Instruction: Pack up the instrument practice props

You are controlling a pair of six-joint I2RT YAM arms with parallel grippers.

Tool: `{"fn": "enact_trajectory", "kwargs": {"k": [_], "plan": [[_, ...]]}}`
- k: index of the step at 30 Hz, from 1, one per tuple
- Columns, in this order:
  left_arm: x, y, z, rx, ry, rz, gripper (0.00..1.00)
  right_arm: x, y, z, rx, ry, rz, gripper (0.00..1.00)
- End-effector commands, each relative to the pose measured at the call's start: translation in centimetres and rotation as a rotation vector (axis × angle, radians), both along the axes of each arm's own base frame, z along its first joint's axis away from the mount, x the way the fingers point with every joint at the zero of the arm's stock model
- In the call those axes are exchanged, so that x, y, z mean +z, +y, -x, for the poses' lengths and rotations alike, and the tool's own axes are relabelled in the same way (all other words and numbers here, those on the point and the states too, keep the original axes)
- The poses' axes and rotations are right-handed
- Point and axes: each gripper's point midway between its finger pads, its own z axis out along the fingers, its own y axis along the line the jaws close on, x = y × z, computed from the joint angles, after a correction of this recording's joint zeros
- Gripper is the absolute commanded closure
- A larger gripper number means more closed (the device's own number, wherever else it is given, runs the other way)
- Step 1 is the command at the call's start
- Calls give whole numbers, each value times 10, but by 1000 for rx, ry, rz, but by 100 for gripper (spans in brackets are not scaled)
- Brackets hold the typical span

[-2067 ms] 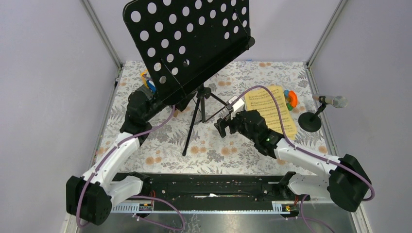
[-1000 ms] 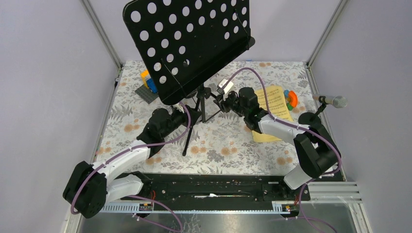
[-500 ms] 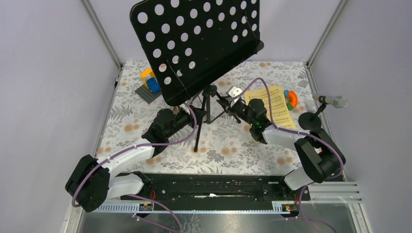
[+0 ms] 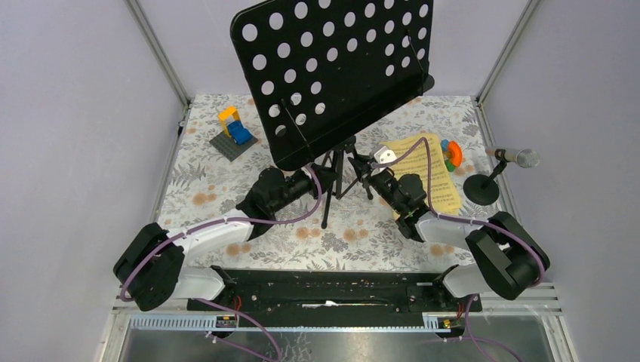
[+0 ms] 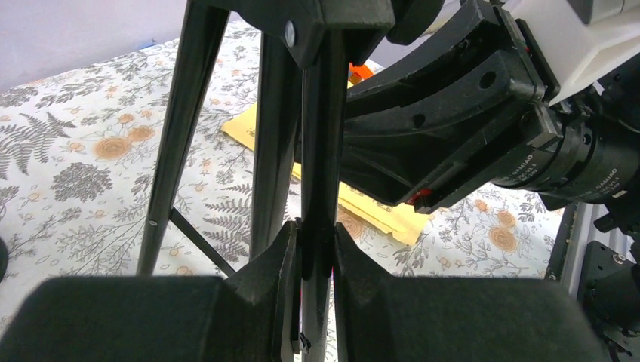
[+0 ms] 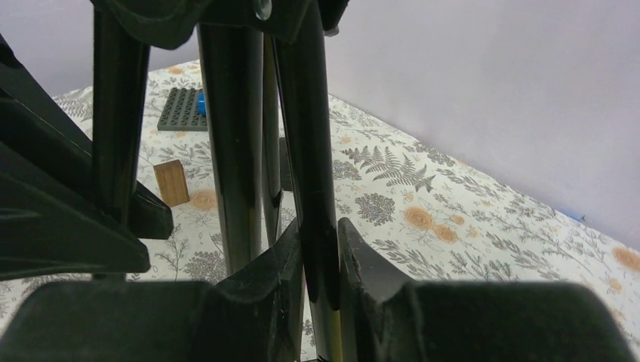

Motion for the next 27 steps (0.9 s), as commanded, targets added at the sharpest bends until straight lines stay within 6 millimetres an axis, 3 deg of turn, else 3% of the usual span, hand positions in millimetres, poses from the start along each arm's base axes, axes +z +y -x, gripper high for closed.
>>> {"fn": "enact_trajectory", "kwargs": {"k": [1,4,8,12,22,24,27], "plan": [[-13,-10,-4,5,42,-28,93,49,28,44,152,-16,-231,100],[-17,-15,-3,3,49,-35,85,55,30,50,157,-4,-270,100],[-28,-17,3,4,60,-52,64,53,28,56,143,6,-282,100],[-39,-19,7,-3,72,-65,59,45,22,57,120,26,-282,100],[-59,-16,17,-2,101,-91,85,30,5,57,42,57,-258,95],[-61,-15,17,-1,102,-97,94,25,3,58,39,64,-241,87],[-64,-15,17,2,107,-103,99,20,-2,62,33,72,-206,73]]}}
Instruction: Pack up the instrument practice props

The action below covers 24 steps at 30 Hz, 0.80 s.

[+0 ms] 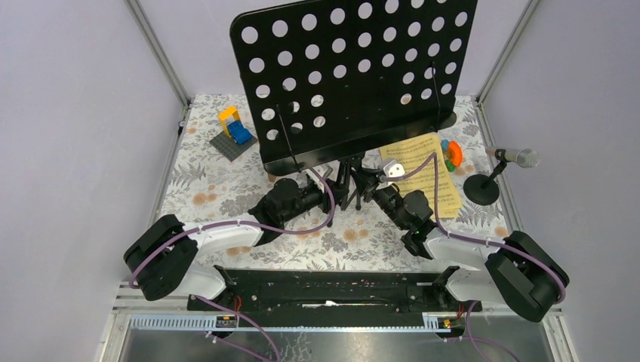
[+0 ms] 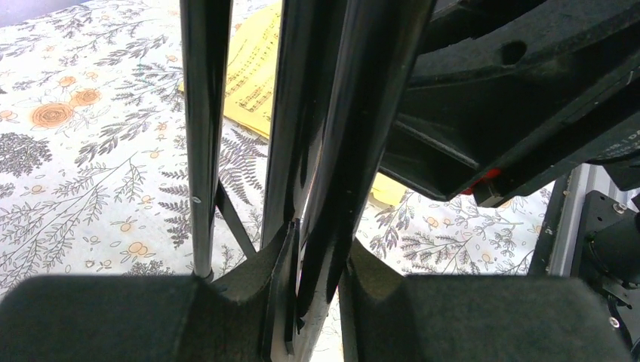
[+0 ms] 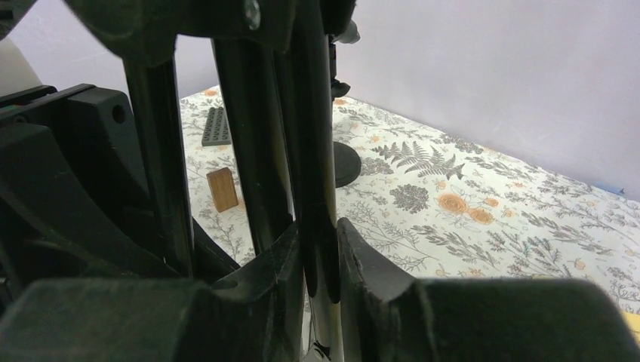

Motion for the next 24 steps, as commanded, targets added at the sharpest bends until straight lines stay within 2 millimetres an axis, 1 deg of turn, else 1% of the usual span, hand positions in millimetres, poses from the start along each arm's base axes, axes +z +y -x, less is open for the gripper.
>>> {"fn": "enact_trajectory", "kwargs": {"k": [1,3,8,12,14,18,21,24], "plan": [[-24,12,-7,68,69,-31,99,11,0,21,48,27,-72,69],[-27,12,-6,68,72,-34,100,5,-5,25,41,31,-28,60],[-30,13,-6,72,75,-28,100,1,-14,41,68,51,32,40],[-33,10,-4,54,80,-32,100,11,-21,49,72,37,-3,29],[-32,9,-3,40,77,-31,100,19,-16,52,102,30,-26,26],[-31,6,1,7,65,-37,100,38,-5,50,137,26,-88,19],[-31,4,4,-17,57,-46,100,52,2,45,145,11,-125,16],[-32,2,7,-38,51,-63,100,60,8,37,140,9,-142,13]]}}
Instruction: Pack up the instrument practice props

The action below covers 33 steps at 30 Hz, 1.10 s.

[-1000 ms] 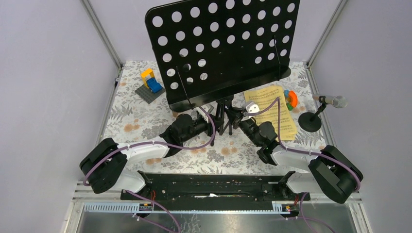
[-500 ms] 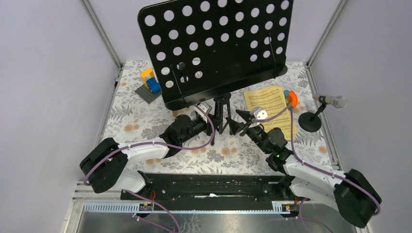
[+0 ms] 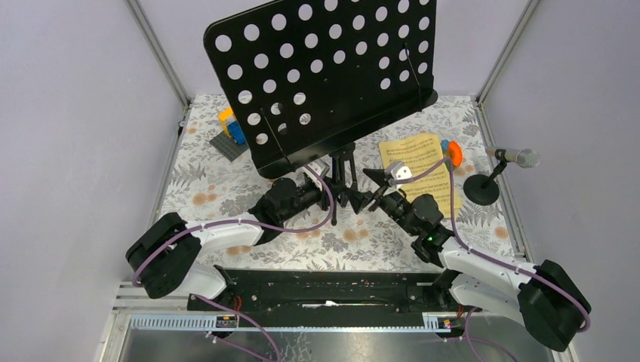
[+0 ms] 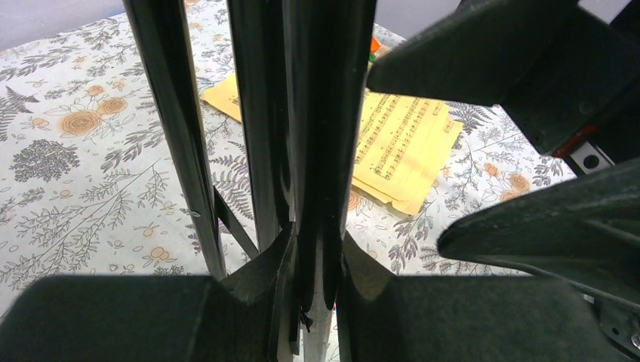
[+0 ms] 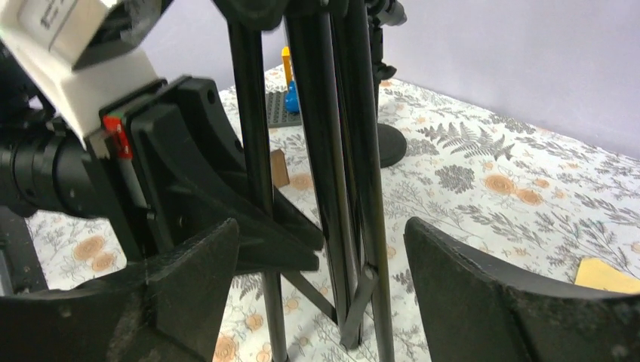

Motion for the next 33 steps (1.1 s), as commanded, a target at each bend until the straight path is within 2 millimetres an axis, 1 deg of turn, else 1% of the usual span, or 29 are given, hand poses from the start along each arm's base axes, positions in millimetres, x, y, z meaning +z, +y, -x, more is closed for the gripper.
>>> {"fn": "enact_trajectory", "kwargs": {"k": [1,5,9,14,18,21,24,28,33], "plan": [[-32,-2,15,-63,82,-80,100,56,14,-6,27,-81,-129,12],[-34,-3,18,-79,80,-93,100,65,17,-14,7,-92,-154,11],[-36,-5,21,-95,80,-103,100,74,22,-12,33,-107,-170,10],[-39,-10,24,-113,85,-112,100,84,22,-14,28,-119,-200,9],[-41,-14,26,-125,86,-121,100,87,26,-20,21,-121,-204,9],[-41,-16,28,-133,87,-123,100,85,27,-27,-1,-127,-203,9],[-42,-16,29,-136,89,-126,100,80,23,-40,-64,-134,-197,9],[-45,-13,32,-136,94,-130,100,68,17,-55,-148,-124,-187,11],[-46,-12,35,-149,97,-133,99,49,24,-64,-155,-109,-169,12]]}}
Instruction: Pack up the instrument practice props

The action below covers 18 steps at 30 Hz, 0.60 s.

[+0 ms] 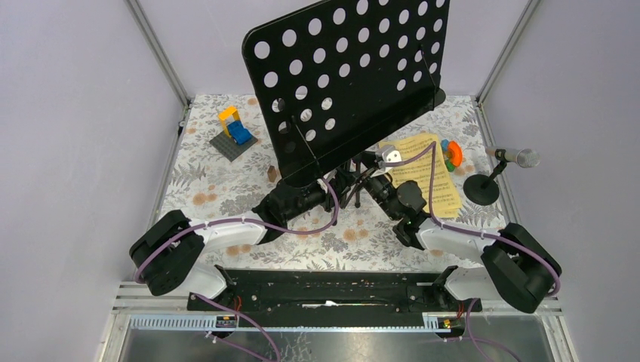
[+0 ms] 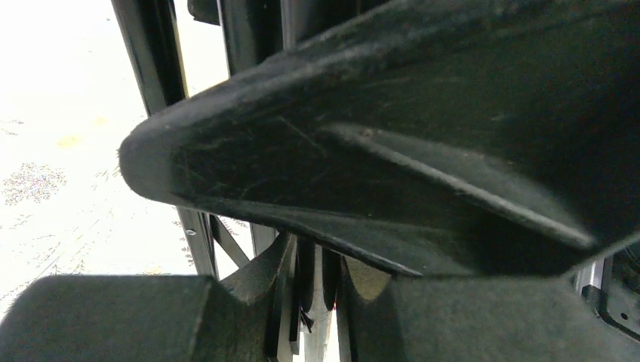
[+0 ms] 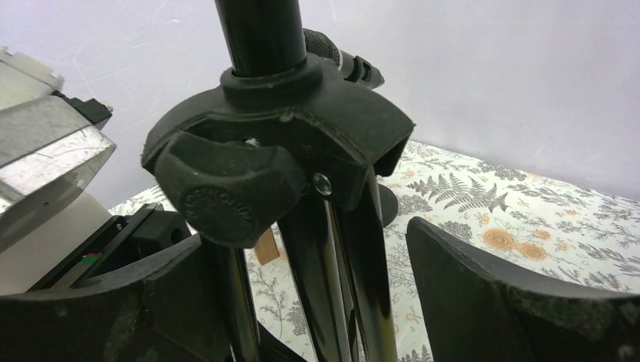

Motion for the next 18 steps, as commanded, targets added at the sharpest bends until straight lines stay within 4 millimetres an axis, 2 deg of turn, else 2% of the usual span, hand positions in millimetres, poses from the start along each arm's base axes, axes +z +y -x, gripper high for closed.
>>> {"fn": "enact_trajectory", "kwargs": {"k": [1,4,9,13,17,18], "plan": [[-45,0,30,-91,142,-98,99,13,-1,-15,-68,-56,-47,13],[-48,1,32,-97,151,-107,91,-2,3,-19,-63,-43,-37,15],[-53,9,30,-52,169,-125,63,-25,8,-22,-53,-14,-7,27],[-55,20,31,-14,167,-122,41,-32,6,-23,-64,-5,1,37],[-52,30,32,28,157,-90,9,-35,6,-22,-60,-3,14,50],[-53,32,32,33,156,-83,7,-36,7,-21,-56,-1,18,54]]}}
